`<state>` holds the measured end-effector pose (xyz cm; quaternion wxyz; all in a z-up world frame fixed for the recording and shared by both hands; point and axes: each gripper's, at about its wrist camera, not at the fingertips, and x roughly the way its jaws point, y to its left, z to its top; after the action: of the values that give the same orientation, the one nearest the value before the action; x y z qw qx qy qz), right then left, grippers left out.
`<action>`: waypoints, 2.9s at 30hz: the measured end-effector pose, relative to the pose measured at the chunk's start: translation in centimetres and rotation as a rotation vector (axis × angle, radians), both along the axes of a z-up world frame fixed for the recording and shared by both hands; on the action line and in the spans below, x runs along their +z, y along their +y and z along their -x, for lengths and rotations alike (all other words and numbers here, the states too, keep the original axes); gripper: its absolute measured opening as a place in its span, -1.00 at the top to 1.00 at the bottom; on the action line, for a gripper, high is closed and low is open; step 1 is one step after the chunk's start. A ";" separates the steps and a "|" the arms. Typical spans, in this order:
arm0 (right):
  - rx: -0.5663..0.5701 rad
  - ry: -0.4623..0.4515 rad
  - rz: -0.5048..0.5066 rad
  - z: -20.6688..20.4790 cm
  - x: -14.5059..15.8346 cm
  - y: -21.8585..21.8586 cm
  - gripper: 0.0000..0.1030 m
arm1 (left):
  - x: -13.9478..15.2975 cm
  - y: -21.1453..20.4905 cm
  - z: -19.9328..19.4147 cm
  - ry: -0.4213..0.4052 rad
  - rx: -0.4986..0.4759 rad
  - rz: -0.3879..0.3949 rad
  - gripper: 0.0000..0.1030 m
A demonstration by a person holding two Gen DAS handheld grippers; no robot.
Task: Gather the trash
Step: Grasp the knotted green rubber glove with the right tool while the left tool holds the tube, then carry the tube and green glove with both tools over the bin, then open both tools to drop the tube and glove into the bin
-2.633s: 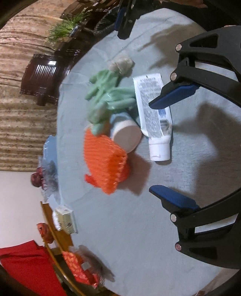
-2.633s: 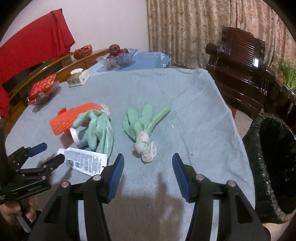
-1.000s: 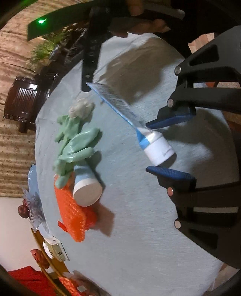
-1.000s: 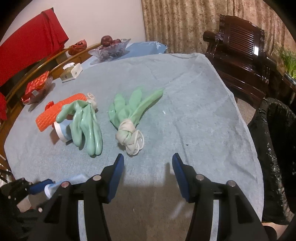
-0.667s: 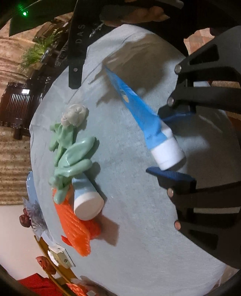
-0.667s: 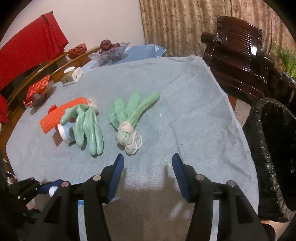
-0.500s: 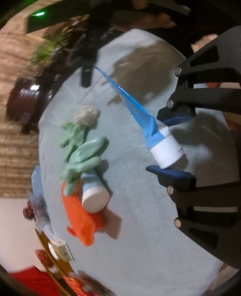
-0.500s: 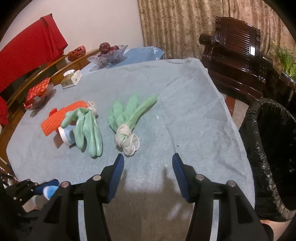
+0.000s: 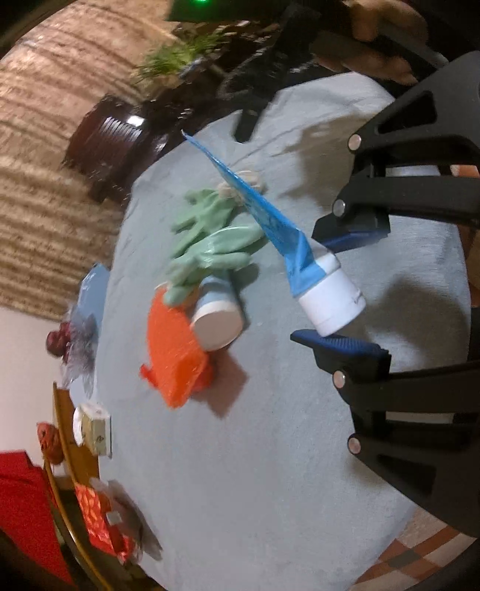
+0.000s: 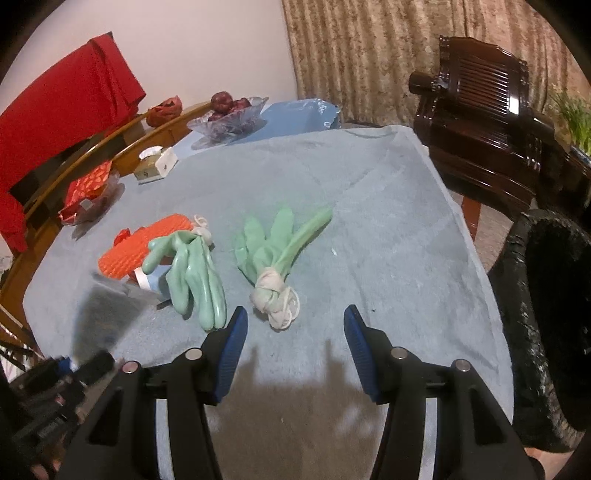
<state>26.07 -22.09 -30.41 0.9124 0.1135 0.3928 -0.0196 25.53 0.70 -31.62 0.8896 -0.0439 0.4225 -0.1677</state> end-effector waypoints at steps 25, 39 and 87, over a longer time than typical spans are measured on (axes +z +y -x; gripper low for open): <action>0.105 0.092 0.007 -5.7 -4.0 1.9 0.46 | -0.4 0.4 -3.9 -0.022 0.094 0.015 0.25; 0.056 -0.013 0.006 -1.4 2.7 -1.0 0.48 | 3.8 -1.8 -1.7 -0.074 0.060 0.015 0.25; -0.492 0.147 -0.046 16.0 -0.2 -32.0 0.23 | -0.4 -42.7 3.4 0.124 -0.505 -0.106 -0.25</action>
<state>10.02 -54.09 -30.66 0.8464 0.2247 0.4189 -0.2400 22.11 -42.03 -32.07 0.7931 0.0994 0.4818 -0.3591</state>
